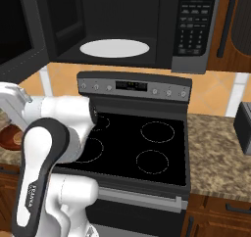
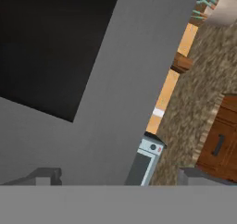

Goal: Open the microwave, place the bowl with waffle inside the microwave, then close the microwave door and turn it on.

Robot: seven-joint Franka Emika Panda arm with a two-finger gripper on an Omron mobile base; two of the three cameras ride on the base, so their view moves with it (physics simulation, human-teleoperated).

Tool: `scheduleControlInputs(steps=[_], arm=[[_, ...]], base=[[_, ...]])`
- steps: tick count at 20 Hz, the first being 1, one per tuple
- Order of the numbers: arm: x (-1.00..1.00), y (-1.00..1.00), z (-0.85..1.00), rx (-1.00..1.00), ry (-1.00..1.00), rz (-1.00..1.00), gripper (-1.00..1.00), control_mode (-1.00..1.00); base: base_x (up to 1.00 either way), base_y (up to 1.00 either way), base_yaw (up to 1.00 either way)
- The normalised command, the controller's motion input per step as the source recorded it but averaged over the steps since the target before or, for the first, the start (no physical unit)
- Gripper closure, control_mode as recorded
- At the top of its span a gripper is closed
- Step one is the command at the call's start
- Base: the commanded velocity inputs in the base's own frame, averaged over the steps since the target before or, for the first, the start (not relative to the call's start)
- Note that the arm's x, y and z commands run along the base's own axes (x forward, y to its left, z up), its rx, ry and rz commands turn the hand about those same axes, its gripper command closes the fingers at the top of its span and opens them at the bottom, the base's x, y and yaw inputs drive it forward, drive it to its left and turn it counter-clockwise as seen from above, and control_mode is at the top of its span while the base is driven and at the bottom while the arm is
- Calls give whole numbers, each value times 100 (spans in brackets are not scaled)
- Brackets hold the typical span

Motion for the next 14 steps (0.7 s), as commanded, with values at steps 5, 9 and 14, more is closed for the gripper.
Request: scheduleControlInputs(steps=[5,9,14], arm=[[37,-19,-97,-11,-1,-3,-100,-100],[61,0,-69,-5,0,0,-100,-100],[27,31,-64,-13,-3,-9,-100,-100]], base=[[0,0,0],[0,0,0],[0,0,0]])
